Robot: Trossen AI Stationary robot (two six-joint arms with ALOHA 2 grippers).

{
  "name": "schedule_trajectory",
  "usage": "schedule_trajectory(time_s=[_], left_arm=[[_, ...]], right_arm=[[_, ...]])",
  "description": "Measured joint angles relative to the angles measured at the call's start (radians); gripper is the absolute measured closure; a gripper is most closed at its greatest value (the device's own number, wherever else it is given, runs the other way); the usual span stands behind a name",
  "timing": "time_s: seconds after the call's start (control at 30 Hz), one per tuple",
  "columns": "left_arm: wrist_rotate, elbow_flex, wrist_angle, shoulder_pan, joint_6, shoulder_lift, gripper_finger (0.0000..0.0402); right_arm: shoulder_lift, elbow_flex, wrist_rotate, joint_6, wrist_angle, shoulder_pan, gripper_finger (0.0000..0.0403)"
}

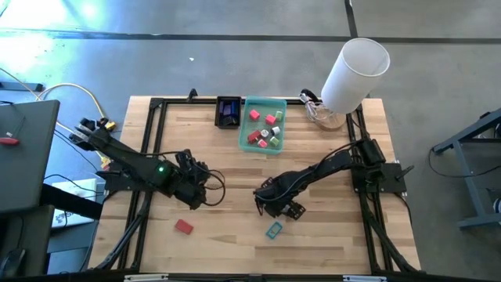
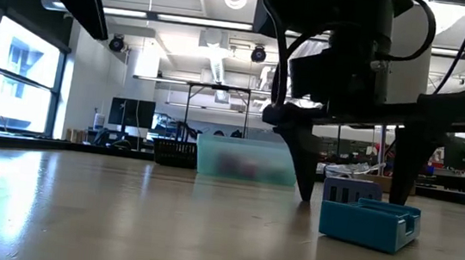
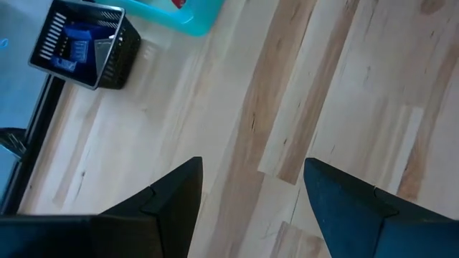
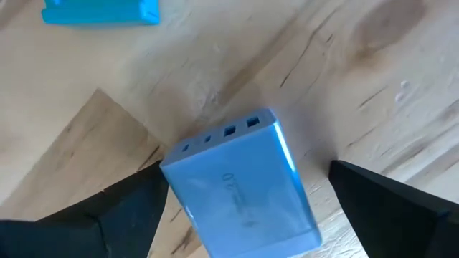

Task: Pick & Place Office items
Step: Put the light purple charger adapter into the green bin

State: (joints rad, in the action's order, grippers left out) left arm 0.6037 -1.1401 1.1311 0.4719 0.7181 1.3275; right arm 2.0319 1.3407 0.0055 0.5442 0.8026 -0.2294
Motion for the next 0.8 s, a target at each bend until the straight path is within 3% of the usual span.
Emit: schedule_trajectory(time_s=[0.27,0.57,0.8], left_arm=[[-0.062,0.000,-0.099,-0.007,-0.134,0.052,0.0168],[-0.121,0.000,-0.129,0.004,-0.158,0.057,0.0168],[-0.119,0.000,-0.129,0.027,-0.173,0.057,0.0168]], right_arm=[[0.001,0.000,0.001,0.113,-0.030,0.002,0.0027],[0.002,0.001,-0.065,0.078,-0.037,0.006,0.0027],[0.002,0.000,-0.041,0.044,-0.041,0.004,0.0027]])
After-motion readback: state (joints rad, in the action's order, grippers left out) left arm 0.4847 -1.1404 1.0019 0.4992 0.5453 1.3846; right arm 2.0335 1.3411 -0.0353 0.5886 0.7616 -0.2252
